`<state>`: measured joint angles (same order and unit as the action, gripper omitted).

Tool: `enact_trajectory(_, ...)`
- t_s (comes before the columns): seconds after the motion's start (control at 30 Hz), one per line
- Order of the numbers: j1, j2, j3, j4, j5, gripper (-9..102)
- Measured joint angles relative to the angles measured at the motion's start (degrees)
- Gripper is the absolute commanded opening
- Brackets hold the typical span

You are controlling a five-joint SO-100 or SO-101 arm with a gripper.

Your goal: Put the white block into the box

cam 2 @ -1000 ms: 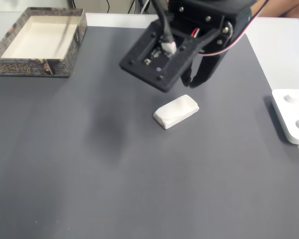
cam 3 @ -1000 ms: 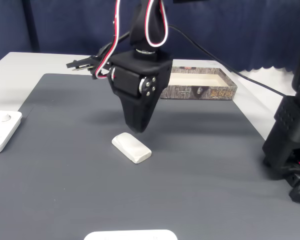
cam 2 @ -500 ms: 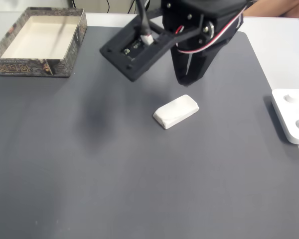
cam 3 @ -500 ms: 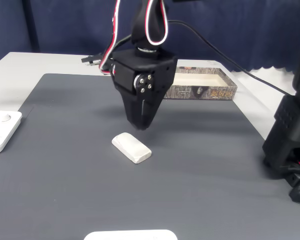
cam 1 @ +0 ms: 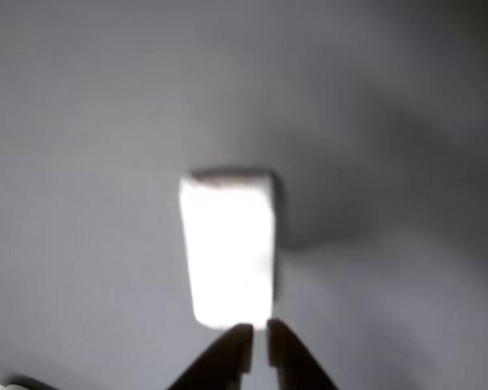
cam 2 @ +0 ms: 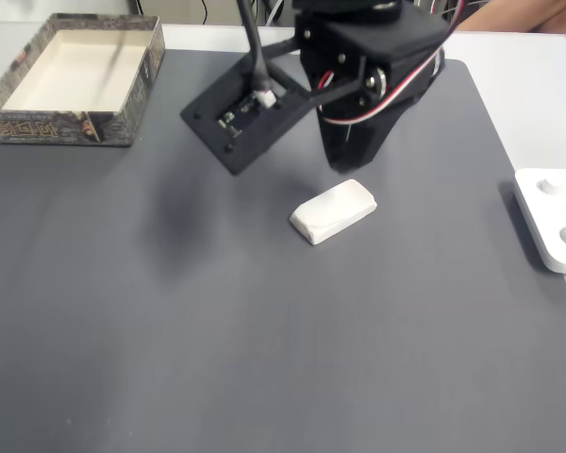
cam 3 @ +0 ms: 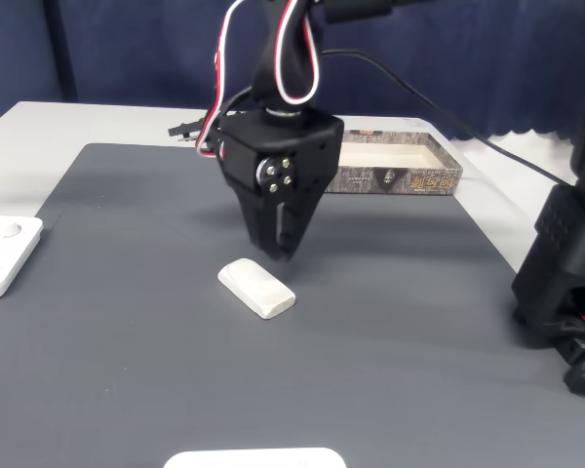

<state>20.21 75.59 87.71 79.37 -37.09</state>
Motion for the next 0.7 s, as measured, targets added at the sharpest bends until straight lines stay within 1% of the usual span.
enact_trajectory(0.13, 0.6, -0.1, 0.0, -1.0, 3.3, -2)
enact_trajectory(0.33, 1.6, -0.1, 0.0, -1.0, 4.3, 0)
enact_trajectory(0.57, 1.9, -0.1, 0.0, -1.0, 6.0, 14)
enact_trajectory(0.7, 2.1, -0.1, 0.0, -1.0, 7.1, 18)
